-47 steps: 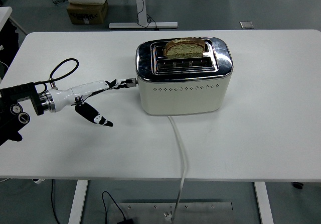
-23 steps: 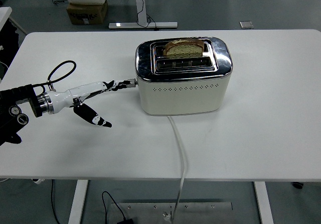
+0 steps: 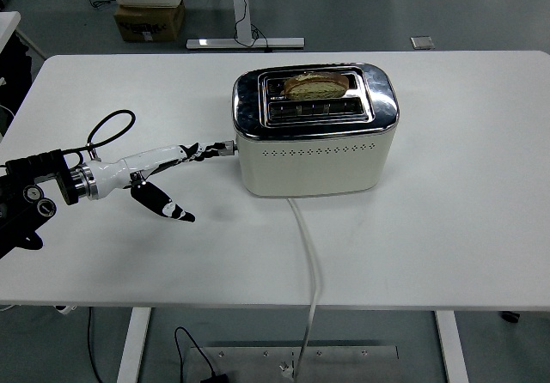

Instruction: Press down toaster

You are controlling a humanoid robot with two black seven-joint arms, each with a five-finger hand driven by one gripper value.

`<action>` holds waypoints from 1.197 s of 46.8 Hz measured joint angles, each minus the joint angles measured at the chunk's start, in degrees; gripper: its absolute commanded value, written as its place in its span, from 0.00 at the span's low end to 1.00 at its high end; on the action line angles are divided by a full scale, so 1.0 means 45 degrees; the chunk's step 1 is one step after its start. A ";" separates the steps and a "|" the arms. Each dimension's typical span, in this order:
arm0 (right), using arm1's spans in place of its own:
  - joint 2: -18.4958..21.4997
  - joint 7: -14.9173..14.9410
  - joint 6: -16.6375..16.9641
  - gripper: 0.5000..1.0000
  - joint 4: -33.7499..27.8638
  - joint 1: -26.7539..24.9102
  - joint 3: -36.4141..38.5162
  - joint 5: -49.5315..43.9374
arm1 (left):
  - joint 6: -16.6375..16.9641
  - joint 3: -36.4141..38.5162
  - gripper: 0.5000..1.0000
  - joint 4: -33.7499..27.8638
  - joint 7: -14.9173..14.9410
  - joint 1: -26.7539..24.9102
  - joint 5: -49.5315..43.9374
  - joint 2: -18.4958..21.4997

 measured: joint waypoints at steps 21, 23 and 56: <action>0.0000 -0.0005 0.0005 1.00 0.0003 -0.0001 0.0001 0.0000 | 0.0219 0.0089 1.00 0.0168 -0.0001 0.0184 -0.0001 -0.0064; 0.0000 -0.0005 0.0006 1.00 0.0003 -0.0001 0.0000 0.0000 | 0.0231 0.0135 1.00 0.0233 -0.0001 0.0187 0.0000 -0.0064; 0.0000 -0.0003 0.0000 1.00 -0.0001 -0.0001 0.0000 0.0000 | 0.0275 0.0181 1.00 0.0363 0.0003 0.0227 0.0000 -0.0261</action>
